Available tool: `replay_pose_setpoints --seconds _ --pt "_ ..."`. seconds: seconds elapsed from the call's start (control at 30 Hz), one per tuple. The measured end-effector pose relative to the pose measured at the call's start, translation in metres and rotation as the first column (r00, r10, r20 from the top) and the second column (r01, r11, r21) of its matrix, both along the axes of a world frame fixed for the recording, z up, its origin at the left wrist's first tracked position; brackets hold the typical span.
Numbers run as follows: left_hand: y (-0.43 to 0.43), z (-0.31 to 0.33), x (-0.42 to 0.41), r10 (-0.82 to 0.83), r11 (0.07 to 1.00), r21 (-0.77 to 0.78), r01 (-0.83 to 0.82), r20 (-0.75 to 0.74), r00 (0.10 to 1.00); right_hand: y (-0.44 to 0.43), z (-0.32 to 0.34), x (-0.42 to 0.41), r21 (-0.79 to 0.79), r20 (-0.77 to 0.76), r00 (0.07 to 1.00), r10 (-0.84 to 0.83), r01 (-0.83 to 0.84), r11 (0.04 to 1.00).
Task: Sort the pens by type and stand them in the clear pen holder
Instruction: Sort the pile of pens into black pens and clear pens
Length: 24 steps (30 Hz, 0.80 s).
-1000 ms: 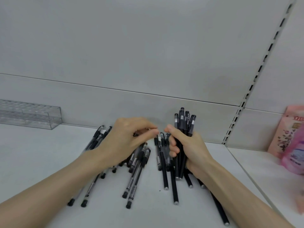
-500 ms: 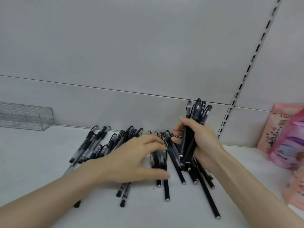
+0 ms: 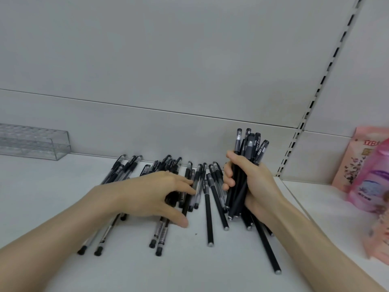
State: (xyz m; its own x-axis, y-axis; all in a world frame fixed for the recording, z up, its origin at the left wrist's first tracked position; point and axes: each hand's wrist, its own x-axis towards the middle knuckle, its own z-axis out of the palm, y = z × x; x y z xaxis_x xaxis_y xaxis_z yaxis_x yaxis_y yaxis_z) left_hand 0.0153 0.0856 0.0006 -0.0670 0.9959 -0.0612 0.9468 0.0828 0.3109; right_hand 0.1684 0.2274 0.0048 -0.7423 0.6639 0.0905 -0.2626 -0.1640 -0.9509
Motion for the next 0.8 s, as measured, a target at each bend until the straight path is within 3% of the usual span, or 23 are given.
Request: replay_pose_setpoints --seconds 0.1,0.17,0.3,0.37,0.47,0.57,0.67,0.73,0.8 --pt "-0.002 0.001 -0.002 -0.028 0.996 0.088 0.035 -0.08 0.996 -0.003 -0.002 -0.002 0.007 0.016 1.0 0.027 -0.027 1.0" --pt "-0.001 0.005 -0.002 -0.043 0.965 0.253 0.068 -0.102 0.994 -0.004 -0.003 -0.002 0.026 0.048 0.998 0.032 -0.033 0.999" --pt "0.0 0.007 0.004 -0.099 0.661 0.747 0.075 -0.012 0.995 -0.004 -0.003 -0.003 0.035 0.094 0.994 0.05 -0.054 0.998" --pt "0.003 0.005 0.016 -0.104 0.549 0.832 0.075 -0.022 0.994 -0.006 -0.003 -0.004 0.017 0.092 0.993 0.074 -0.076 0.997" --pt "0.009 -0.003 0.034 -0.199 0.481 0.861 0.166 -0.078 0.977 -0.007 -0.002 -0.003 -0.007 0.104 0.992 0.067 -0.067 0.998" --pt "0.01 -0.01 0.042 -0.332 0.562 0.798 0.215 -0.02 0.943 -0.004 0.0 0.0 -0.024 0.141 0.99 0.021 -0.018 1.0" --pt "0.004 -0.006 0.04 -0.242 0.784 0.609 0.119 0.123 0.962 0.001 0.002 0.001 -0.075 0.09 0.996 -0.029 0.036 0.997" --pt "0.003 -0.007 0.037 -0.123 0.917 0.389 0.089 0.065 0.99 0.003 0.004 0.002 -0.095 0.059 0.995 -0.081 0.086 0.992" --pt "0.003 -0.01 0.037 -0.093 0.971 0.214 0.103 -0.059 0.994 0.003 0.006 0.003 -0.096 0.058 0.994 -0.095 0.1 0.99"
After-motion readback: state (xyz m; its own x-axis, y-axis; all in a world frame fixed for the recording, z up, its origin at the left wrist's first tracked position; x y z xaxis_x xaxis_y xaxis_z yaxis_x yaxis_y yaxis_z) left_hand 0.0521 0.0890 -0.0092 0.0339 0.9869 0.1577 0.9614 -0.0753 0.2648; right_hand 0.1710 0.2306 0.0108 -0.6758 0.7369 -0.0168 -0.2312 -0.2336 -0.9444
